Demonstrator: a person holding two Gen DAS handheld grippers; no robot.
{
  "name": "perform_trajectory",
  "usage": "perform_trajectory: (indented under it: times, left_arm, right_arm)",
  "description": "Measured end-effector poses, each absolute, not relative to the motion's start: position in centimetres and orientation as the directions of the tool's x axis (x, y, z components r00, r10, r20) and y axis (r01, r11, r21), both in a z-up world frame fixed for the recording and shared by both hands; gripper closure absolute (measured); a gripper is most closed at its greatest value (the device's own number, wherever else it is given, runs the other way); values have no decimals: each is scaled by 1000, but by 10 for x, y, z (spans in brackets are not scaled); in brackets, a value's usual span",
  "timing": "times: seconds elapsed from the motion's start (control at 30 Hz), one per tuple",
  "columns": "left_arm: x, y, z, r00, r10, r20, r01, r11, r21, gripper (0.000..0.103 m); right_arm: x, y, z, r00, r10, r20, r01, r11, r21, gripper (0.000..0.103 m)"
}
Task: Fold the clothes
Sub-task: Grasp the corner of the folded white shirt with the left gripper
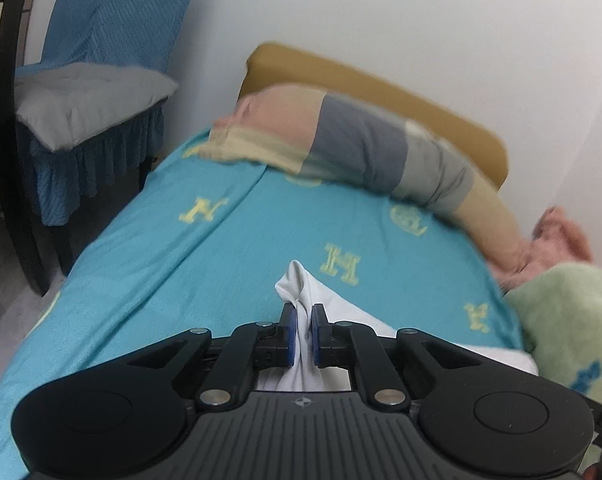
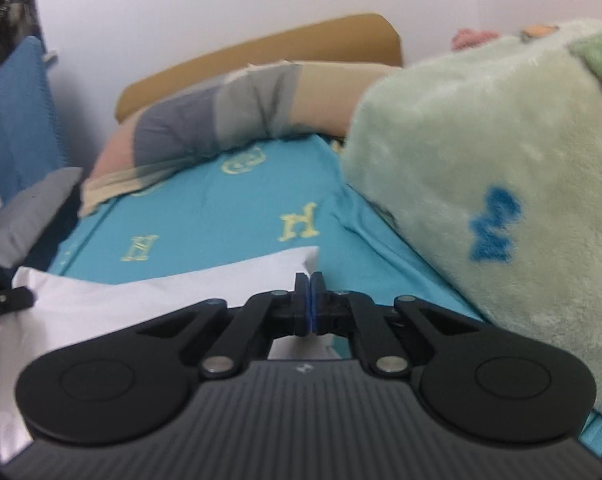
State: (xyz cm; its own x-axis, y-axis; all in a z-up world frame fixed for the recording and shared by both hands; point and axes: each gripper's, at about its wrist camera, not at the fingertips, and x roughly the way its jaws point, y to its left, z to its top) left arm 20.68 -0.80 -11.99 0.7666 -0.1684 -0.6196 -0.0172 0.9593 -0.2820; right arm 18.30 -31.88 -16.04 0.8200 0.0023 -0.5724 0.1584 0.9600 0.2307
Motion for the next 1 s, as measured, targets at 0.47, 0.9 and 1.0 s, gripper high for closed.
perform_trajectory:
  times: [0.47, 0.9, 1.0]
  left_arm:
    - [154, 17, -84, 690, -311, -653, -30, 889, -456, 22]
    - [88, 25, -141, 429, -519, -740, -307, 686, -659, 13]
    - [91, 29, -157, 446, -545, -710, -356, 620, -699, 13]
  right_arm:
    - [145, -325, -122, 853, 88, -514, 151, 902, 404, 19]
    - [47, -319, -98, 779, 265, -568, 199, 755, 625, 18]
    - [37, -317, -118, 741, 369, -561, 236, 640, 731, 18]
